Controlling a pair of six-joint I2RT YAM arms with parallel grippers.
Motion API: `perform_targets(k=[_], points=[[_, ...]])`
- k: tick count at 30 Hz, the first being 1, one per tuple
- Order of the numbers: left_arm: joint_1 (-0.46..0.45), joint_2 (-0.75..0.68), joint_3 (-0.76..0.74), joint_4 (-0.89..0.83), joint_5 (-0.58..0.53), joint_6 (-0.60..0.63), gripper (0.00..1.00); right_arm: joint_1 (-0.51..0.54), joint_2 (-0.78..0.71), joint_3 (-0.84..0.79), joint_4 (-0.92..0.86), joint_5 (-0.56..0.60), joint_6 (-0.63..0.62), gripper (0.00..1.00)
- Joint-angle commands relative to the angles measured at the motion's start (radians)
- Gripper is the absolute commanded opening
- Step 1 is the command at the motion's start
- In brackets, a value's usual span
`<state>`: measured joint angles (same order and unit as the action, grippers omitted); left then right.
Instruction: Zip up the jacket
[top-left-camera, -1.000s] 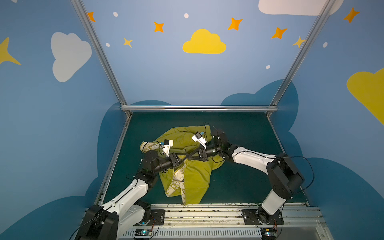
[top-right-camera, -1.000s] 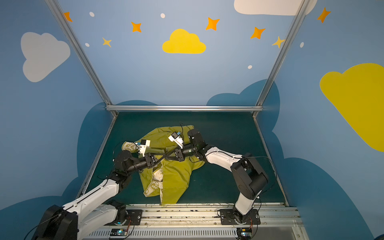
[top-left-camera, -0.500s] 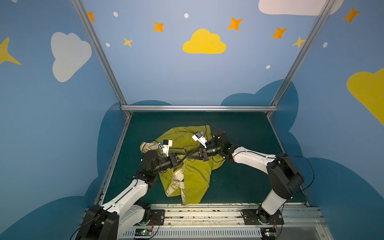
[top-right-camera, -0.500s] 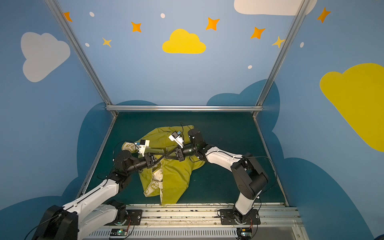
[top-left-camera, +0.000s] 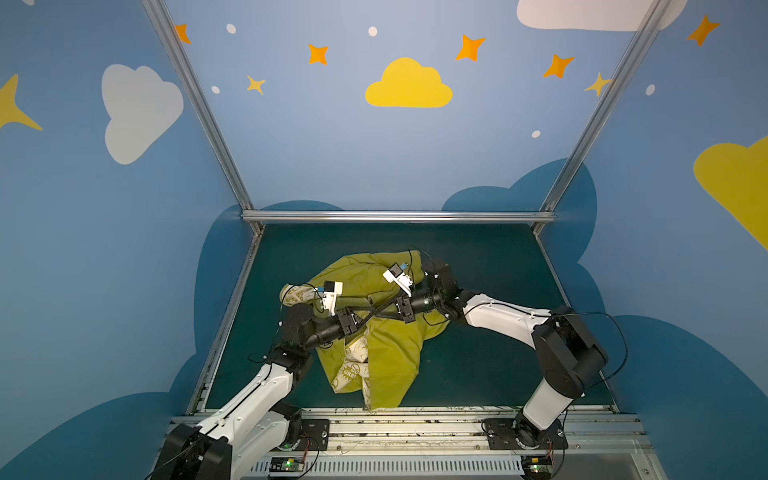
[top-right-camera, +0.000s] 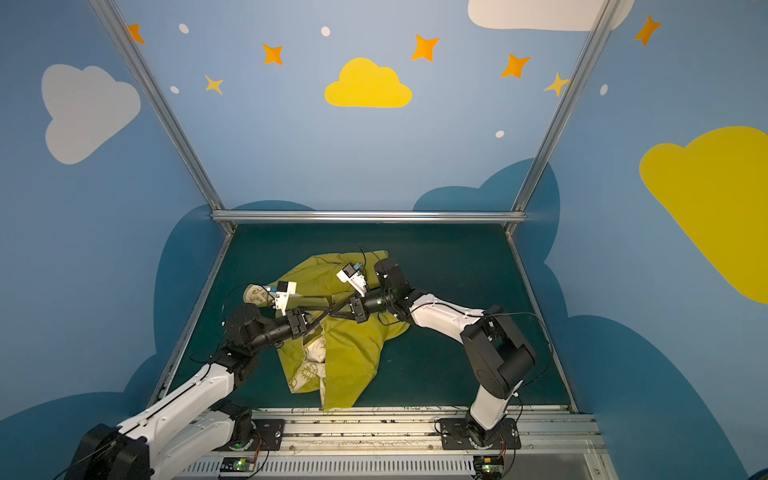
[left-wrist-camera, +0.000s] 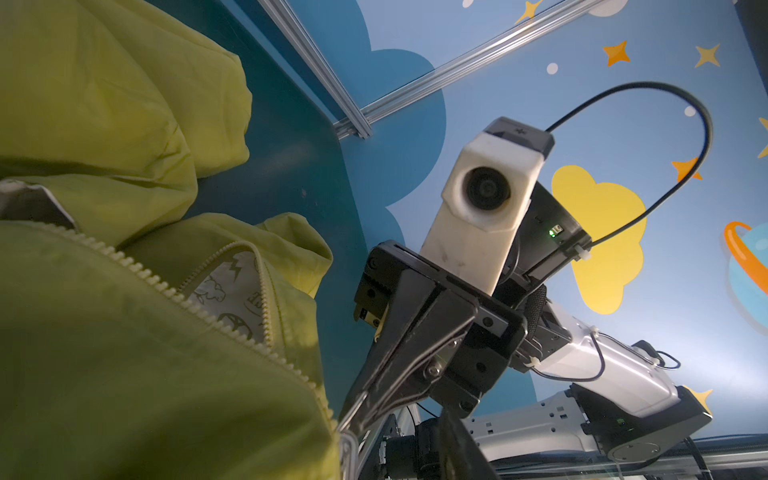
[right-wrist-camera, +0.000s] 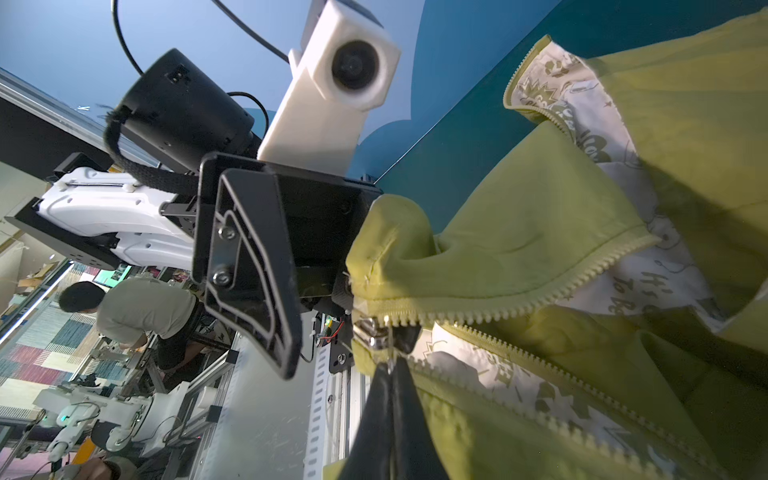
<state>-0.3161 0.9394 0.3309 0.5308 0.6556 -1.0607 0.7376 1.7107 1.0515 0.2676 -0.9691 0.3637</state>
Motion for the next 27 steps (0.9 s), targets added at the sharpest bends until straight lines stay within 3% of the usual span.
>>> perform_targets(k=[1,9,16,19,22,27], points=[[0.008,-0.025,-0.008,-0.049,-0.016,0.028,0.42,-0.002,0.012,0.034,-0.021,0.014,0.008,0.00],[0.014,-0.029,-0.007,-0.078,-0.036,0.038,0.17,-0.002,0.009,0.039,-0.050,0.037,0.006,0.00],[0.018,-0.033,-0.012,-0.080,-0.041,0.036,0.10,-0.012,0.021,0.051,-0.082,0.082,0.020,0.00],[0.019,-0.033,-0.012,-0.081,-0.040,0.036,0.10,-0.016,0.030,0.056,-0.081,0.090,0.030,0.00],[0.020,-0.029,-0.011,-0.081,-0.039,0.036,0.20,-0.017,0.035,0.059,-0.081,0.084,0.032,0.00],[0.021,-0.013,-0.009,-0.068,-0.030,0.036,0.26,-0.017,0.033,0.059,-0.080,0.076,0.033,0.00]])
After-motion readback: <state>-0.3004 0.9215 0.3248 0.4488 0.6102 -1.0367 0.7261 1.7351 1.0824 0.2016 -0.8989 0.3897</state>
